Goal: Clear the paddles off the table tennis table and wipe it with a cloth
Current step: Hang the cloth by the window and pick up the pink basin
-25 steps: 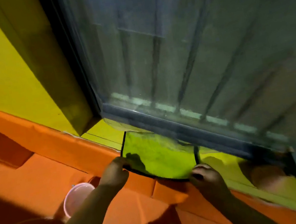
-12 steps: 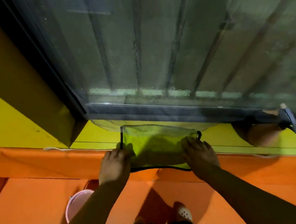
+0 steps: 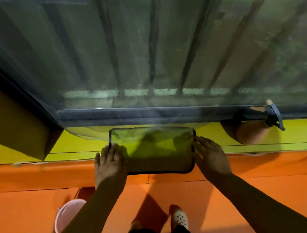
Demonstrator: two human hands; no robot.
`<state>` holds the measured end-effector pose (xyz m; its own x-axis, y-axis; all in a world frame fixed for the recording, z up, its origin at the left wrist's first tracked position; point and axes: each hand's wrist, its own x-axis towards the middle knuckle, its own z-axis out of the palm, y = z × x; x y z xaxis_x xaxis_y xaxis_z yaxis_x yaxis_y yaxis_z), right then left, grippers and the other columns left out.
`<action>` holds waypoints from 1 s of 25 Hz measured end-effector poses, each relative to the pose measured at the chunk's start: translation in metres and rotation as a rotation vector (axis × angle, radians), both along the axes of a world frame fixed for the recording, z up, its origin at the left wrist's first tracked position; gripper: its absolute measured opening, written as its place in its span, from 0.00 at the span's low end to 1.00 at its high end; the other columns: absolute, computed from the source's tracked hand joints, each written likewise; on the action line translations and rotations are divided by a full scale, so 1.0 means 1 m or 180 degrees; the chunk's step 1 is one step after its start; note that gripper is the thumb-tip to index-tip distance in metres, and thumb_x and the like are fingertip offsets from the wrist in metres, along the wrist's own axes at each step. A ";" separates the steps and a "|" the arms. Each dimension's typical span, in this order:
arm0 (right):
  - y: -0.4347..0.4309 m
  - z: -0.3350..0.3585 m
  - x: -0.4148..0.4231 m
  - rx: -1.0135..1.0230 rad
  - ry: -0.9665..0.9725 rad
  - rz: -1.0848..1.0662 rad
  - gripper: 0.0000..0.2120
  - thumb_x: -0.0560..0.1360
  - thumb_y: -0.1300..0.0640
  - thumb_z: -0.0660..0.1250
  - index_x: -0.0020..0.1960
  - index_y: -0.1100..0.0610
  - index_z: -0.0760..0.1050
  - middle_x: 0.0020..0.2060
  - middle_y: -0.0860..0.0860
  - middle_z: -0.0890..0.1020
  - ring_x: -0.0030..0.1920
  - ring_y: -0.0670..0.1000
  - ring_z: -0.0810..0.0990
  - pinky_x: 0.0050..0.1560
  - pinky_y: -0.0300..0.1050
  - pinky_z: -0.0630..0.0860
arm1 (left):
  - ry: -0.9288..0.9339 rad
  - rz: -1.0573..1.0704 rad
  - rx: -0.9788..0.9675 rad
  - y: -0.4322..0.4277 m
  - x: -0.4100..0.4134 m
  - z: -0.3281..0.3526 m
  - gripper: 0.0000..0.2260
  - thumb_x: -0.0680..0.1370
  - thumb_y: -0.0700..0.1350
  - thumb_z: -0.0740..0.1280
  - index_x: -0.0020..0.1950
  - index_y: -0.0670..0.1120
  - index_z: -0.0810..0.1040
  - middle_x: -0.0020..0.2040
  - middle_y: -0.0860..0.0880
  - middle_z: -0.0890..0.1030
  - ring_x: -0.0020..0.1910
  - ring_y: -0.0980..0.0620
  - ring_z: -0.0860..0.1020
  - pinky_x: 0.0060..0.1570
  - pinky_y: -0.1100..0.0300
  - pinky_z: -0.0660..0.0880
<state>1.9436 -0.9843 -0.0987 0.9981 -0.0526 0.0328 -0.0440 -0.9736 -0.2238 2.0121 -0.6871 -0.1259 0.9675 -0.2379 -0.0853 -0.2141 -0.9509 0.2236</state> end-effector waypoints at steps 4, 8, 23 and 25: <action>-0.055 0.034 -0.026 -0.0055 -0.1436 -0.0327 0.11 0.74 0.57 0.62 0.49 0.59 0.83 0.45 0.56 0.83 0.43 0.60 0.77 0.42 0.49 0.69 | -0.0693 -0.0307 -0.0440 -0.036 -0.029 0.015 0.16 0.71 0.48 0.55 0.47 0.42 0.80 0.50 0.43 0.81 0.54 0.43 0.71 0.48 0.47 0.72; -0.111 0.060 -0.038 -0.0259 -0.1991 -0.0956 0.10 0.73 0.57 0.64 0.51 0.58 0.81 0.48 0.58 0.81 0.48 0.59 0.72 0.45 0.49 0.64 | -0.0925 -0.0922 -0.1110 -0.112 -0.034 0.029 0.12 0.69 0.43 0.57 0.43 0.43 0.80 0.44 0.44 0.80 0.49 0.43 0.73 0.46 0.50 0.69; -0.100 0.092 -0.026 0.0742 -0.1685 -0.1225 0.07 0.71 0.59 0.67 0.44 0.63 0.79 0.40 0.59 0.78 0.37 0.61 0.77 0.34 0.43 0.64 | -0.0678 -0.0828 -0.1502 -0.122 -0.063 0.037 0.14 0.69 0.44 0.57 0.44 0.46 0.82 0.41 0.50 0.80 0.48 0.52 0.70 0.43 0.54 0.75; -0.069 0.102 -0.021 0.0883 -0.1716 -0.0766 0.09 0.71 0.56 0.66 0.44 0.62 0.78 0.37 0.56 0.77 0.37 0.56 0.75 0.34 0.44 0.66 | -0.0599 -0.0697 -0.1543 -0.105 -0.065 0.039 0.13 0.71 0.46 0.57 0.45 0.47 0.81 0.42 0.50 0.79 0.47 0.52 0.70 0.42 0.53 0.76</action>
